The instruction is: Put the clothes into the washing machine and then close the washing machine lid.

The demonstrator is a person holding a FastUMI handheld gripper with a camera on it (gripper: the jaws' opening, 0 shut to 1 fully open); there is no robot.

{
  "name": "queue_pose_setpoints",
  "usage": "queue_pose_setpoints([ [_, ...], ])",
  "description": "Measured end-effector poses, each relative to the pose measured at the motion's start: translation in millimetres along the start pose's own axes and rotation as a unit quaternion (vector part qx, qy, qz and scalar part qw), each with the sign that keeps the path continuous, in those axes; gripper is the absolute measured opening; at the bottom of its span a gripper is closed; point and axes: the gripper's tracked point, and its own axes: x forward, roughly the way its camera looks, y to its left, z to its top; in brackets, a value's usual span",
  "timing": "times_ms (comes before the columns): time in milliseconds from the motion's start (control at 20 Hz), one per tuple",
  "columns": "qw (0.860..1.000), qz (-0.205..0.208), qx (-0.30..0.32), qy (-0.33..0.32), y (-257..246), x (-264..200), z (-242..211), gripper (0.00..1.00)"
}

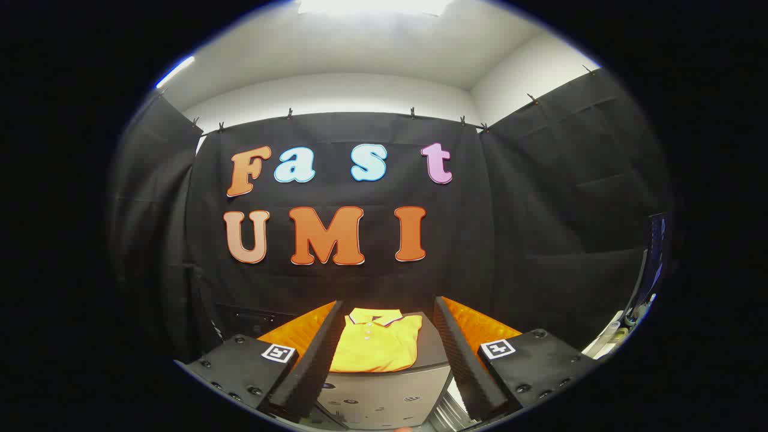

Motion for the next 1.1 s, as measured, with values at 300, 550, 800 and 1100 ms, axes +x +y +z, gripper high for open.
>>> queue_pose_setpoints([
  [300, 1.0, 0.004, 0.0, 0.005, 4.8, 1.1, -2.1, 0.96],
  [550, 1.0, 0.003, -0.003, 0.004, 12.6, -5.0, -4.2, 0.96],
  [800, 1.0, 0.007, -0.007, 0.01, 28.3, -3.8, -7.5, 0.96],
  [1100, 1.0, 0.004, -0.009, 0.008, 48.7, -4.2, -5.3, 0.97],
])
